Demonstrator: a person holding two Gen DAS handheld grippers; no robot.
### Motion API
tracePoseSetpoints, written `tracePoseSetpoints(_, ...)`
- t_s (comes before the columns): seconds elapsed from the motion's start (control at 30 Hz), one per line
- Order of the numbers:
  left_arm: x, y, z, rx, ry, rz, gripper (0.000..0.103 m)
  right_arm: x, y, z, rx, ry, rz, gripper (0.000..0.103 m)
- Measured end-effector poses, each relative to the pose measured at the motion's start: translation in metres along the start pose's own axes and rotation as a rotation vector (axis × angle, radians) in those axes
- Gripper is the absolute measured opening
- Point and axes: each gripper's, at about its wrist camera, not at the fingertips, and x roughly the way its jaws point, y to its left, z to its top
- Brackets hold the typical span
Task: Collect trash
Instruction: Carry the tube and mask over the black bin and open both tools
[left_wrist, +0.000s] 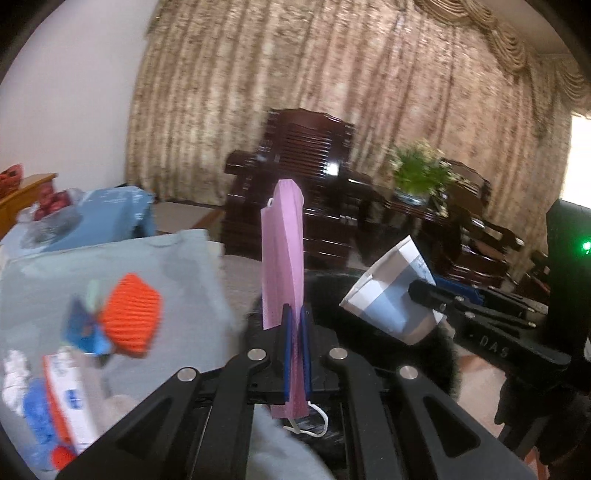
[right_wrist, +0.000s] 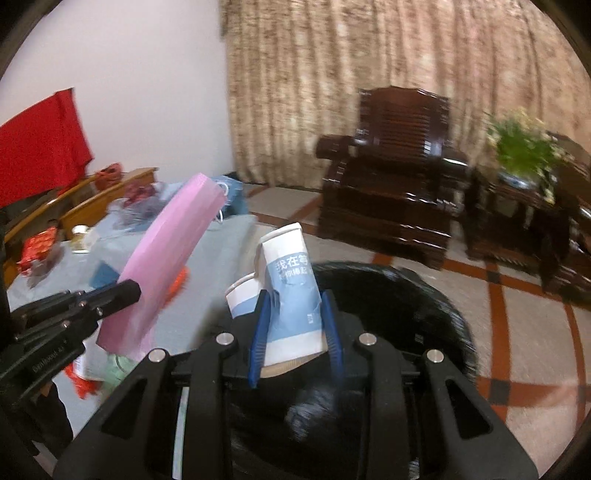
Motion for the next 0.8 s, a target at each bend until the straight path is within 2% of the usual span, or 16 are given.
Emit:
tracePoseSetpoints(0.2,0.038,-0.038,-0.005,0.029,0.054,-0.067,0.005,0.009,-0.039,-0.029,0.038,0.06,-0.081,0.027)
tracePoseSetpoints(0.37,0.06,-0.049,-0.019,0.033,0.122,-0.091,0.006,0.02,-0.05,-0.048,0.067,0.109,-0.107,0.03)
tracePoseSetpoints(0.43,0.063,-0.05,-0.022,0.032,0.135,-0.091,0.019,0.024,-0.052,-0.057,0.07,0.137,-0.119,0.033)
tracePoseSetpoints(0.47,0.063,-0.048,-0.024,0.031,0.14,-0.088,0.033,0.024,-0.052,-0.059,0.072,0.141,-0.127,0.039)
tracePoseSetpoints(0.5,0.062,-0.048,-0.025,0.03,0.136,-0.081,0.041,0.025,-0.052,-0.061,0.078,0.147,-0.132,0.049)
tracePoseSetpoints(0.57,0.058,-0.043,-0.027,0.025,0.133,-0.068,0.046,0.024,-0.051,-0.064,0.087,0.148,-0.134,0.054)
tracePoseSetpoints(0.63,0.052,-0.036,-0.025,0.015,0.121,-0.049,0.056,0.021,-0.047,-0.064,0.087,0.138,-0.143,0.068)
tracePoseSetpoints(0.7,0.04,-0.029,-0.022,0.014,0.095,-0.022,0.069,0.016,-0.042,-0.061,0.08,0.111,-0.153,0.086)
tracePoseSetpoints(0.73,0.037,-0.026,-0.022,0.018,0.085,-0.009,0.073,0.013,-0.037,-0.06,0.074,0.095,-0.154,0.09)
tracePoseSetpoints(0.8,0.019,-0.015,-0.02,0.029,0.045,0.041,0.086,0.01,-0.029,-0.053,0.069,0.068,-0.144,0.096)
